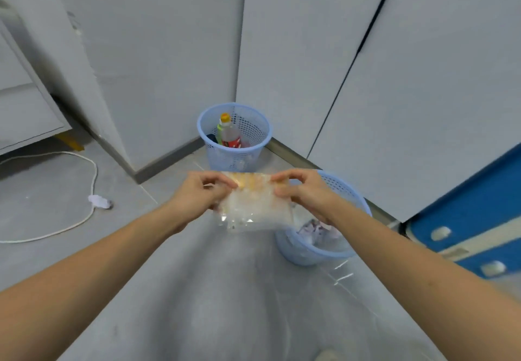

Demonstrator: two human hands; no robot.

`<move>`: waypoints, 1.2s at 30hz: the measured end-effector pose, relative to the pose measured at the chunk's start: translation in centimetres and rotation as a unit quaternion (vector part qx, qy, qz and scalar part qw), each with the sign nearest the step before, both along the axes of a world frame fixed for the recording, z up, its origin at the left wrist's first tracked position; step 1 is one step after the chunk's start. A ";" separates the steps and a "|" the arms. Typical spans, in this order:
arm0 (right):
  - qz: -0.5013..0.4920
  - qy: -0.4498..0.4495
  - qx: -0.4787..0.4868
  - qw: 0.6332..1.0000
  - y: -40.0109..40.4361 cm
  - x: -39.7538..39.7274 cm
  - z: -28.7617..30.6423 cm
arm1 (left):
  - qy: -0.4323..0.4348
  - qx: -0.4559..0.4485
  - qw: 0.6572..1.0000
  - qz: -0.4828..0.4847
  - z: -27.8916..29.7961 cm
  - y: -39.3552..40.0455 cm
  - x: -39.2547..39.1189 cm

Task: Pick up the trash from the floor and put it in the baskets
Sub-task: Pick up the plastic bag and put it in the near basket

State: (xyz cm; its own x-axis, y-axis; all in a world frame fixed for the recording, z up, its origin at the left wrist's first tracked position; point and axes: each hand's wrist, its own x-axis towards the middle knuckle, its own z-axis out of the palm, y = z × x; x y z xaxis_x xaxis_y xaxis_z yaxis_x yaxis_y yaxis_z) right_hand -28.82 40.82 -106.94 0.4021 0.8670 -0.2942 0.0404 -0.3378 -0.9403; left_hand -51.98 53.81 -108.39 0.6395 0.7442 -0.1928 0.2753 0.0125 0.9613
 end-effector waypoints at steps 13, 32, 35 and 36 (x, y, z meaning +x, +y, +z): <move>-0.070 -0.375 -0.099 0.919 -8.4 13.1 -4.4 | 0.078 0.175 0.975 -0.115 -4.4 -5.6 20.3; 0.192 -0.547 -0.329 0.745 -6.2 10.6 -8.8 | 0.345 0.417 0.775 -0.327 -10.0 -8.6 24.0; 0.215 -0.502 -0.353 0.760 -5.6 11.0 -10.0 | 0.385 0.397 0.755 -0.353 -11.4 -8.3 25.1; 0.218 -0.487 -0.359 0.766 -5.4 11.1 -10.6 | 0.394 0.394 0.749 -0.358 -11.8 -8.2 25.4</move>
State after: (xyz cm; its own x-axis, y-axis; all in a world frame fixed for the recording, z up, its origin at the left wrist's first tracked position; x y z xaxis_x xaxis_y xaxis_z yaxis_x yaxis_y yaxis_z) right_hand -17.73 35.40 -117.57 0.4524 0.7360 -0.5036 0.8604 -0.5088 0.0294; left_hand -26.59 45.58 -120.15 0.8473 0.3470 -0.4020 0.4271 -0.8951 0.1277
